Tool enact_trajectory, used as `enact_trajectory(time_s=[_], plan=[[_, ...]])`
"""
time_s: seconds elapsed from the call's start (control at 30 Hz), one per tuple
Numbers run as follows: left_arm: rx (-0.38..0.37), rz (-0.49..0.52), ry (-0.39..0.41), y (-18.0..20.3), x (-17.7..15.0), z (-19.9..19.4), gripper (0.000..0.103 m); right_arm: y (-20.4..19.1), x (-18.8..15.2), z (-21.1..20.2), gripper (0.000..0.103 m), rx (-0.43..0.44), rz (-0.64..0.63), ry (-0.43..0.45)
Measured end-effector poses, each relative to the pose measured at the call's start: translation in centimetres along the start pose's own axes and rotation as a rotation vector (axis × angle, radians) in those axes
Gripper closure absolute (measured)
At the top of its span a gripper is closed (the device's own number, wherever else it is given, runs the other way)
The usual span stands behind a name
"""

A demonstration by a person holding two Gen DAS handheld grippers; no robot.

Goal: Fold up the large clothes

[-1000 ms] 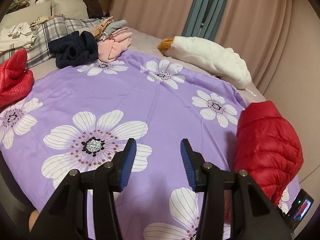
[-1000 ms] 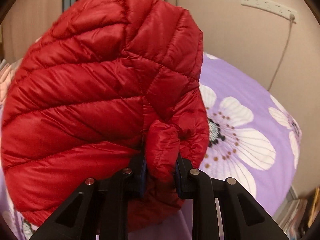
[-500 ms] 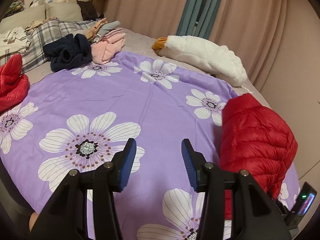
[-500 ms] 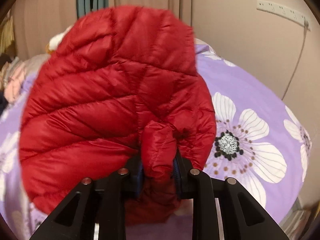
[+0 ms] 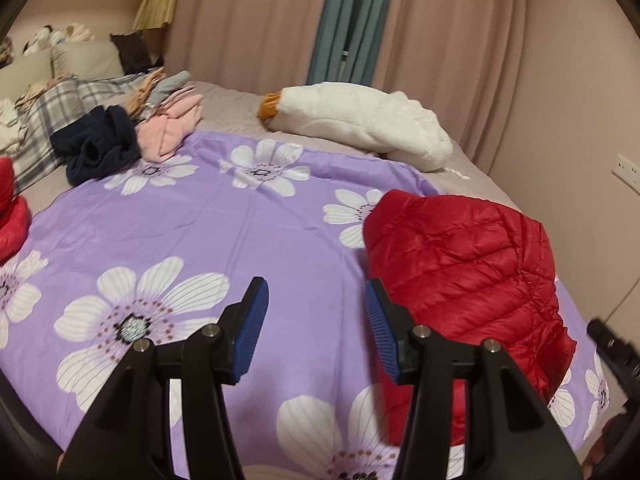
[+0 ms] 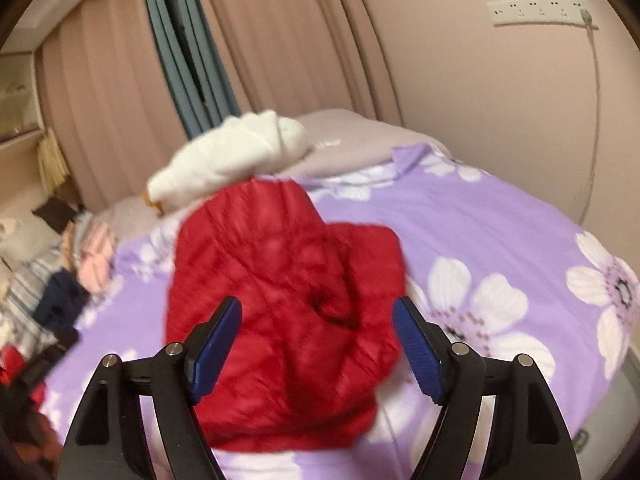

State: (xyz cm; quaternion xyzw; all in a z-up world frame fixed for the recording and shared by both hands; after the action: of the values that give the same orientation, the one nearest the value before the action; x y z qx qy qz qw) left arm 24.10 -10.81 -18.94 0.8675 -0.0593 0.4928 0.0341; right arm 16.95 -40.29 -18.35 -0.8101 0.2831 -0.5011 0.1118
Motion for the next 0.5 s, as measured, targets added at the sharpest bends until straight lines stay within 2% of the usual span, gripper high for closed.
enact_trajectory(time_s=[0.03, 0.13, 0.17, 0.23, 0.3, 0.33, 0.43, 0.5], plan=[[-0.011, 0.013, -0.01, 0.4, 0.3, 0.5, 0.054, 0.0, 0.2, 0.7, 0.026, 0.007, 0.0, -0.005], [-0.052, 0.017, -0.041, 1.6, 1.1, 2.7, 0.066, -1.4, 0.9, 2.2, 0.026, 0.017, -0.021, -0.014], [-0.079, 0.004, -0.061, 2.0, 1.4, 3.9, 0.068, -2.0, 0.7, 2.7, 0.03, 0.016, -0.031, -0.018], [-0.12, -0.02, -0.077, 2.6, 2.1, 5.9, 0.069, -3.3, 1.0, 4.6, 0.046, 0.023, -0.073, -0.034], [-0.136, -0.03, -0.11, 3.7, 2.8, 8.8, 0.069, -4.0, 1.1, 6.5, 0.069, 0.012, -0.097, -0.062], [-0.138, -0.021, -0.133, 4.3, 2.9, 10.1, 0.069, -4.2, 1.1, 7.2, 0.073, 0.001, -0.103, -0.091], [-0.177, 0.039, -0.222, 7.4, 2.1, 15.8, 0.069, -3.6, 1.1, 11.7, 0.076, -0.03, -0.096, -0.196], [-0.177, 0.043, -0.284, 8.6, 0.9, 18.9, 0.069, -2.2, 0.4, 15.0, 0.076, -0.079, -0.085, -0.284]])
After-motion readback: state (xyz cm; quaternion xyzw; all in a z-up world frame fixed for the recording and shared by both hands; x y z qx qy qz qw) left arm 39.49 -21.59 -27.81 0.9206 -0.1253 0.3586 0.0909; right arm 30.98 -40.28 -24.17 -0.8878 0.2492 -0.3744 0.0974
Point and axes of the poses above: each gripper's, at about its wrist camera, not at the fingertips, and z roughly the way its jaws point, y to its right, x to its top, the point moved 5 cm from there along z, roughly the way its jaws point, and after that the axes turned 13 degrees about z, right-handed, at the moved point
